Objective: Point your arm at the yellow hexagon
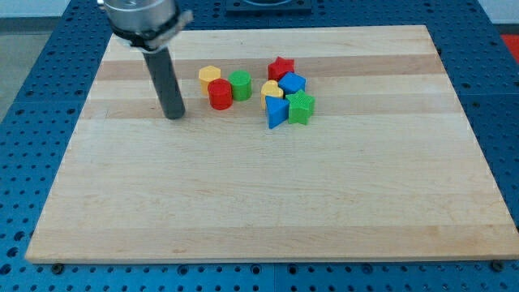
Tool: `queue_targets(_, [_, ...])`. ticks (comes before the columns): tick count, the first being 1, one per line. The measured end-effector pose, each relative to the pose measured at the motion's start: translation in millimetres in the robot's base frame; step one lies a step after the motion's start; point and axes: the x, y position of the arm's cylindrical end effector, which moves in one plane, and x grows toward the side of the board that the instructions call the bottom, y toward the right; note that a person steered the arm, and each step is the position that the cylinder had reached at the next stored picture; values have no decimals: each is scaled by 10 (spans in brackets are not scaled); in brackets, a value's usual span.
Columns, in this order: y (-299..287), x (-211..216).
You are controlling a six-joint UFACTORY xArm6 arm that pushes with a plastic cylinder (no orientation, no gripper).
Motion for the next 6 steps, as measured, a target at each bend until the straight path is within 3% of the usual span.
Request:
queue_targets(2, [-190, -751])
queue_targets(6, [533, -626])
